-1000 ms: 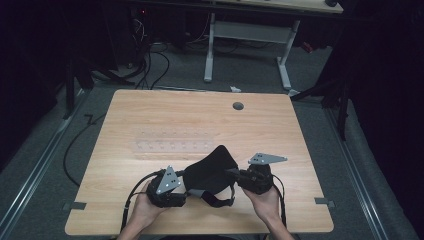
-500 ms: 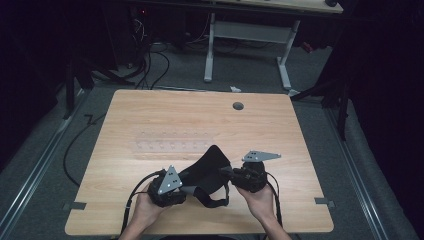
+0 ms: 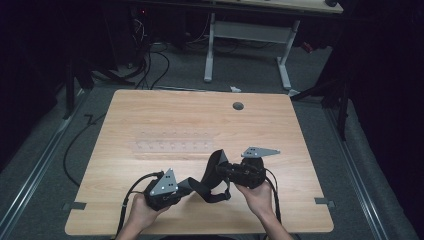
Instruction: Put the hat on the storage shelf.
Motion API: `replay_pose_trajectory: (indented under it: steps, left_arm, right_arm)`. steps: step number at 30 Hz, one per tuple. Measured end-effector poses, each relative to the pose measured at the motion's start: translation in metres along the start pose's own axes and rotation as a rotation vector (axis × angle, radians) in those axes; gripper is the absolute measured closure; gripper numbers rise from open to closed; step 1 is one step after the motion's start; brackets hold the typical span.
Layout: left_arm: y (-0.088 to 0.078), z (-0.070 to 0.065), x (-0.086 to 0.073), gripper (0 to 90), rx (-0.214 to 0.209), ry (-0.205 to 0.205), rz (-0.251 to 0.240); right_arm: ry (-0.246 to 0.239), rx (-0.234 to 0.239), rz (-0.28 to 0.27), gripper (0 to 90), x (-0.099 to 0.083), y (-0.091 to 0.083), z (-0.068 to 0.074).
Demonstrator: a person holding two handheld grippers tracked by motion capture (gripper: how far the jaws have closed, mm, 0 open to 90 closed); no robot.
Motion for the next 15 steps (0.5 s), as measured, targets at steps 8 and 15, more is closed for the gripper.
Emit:
replay_pose_trajectory:
  steps: [8, 15]
  left_arm:
    - [-0.004, 0.0, 0.004, 86.4, 0.006, -0.043, -0.02]
    - [-0.018, 0.0, 0.019, 86.4, -0.009, -0.091, -0.101]
  right_arm:
    - [0.054, -0.001, -0.064, 51.0, 0.003, -0.014, -0.021]
    - [0.035, -0.194, -0.069, 46.2, -0.024, -0.02, -0.064]
Point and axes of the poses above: each handheld gripper's, and its own axes: y roughly forward along the jaws, x roughly out of its top, z roughly to its left, the point moved 9 cm from there along y, roughly forward along the jaws, and after that the axes turned 12 degrees about -x, right-handed, at the moved point
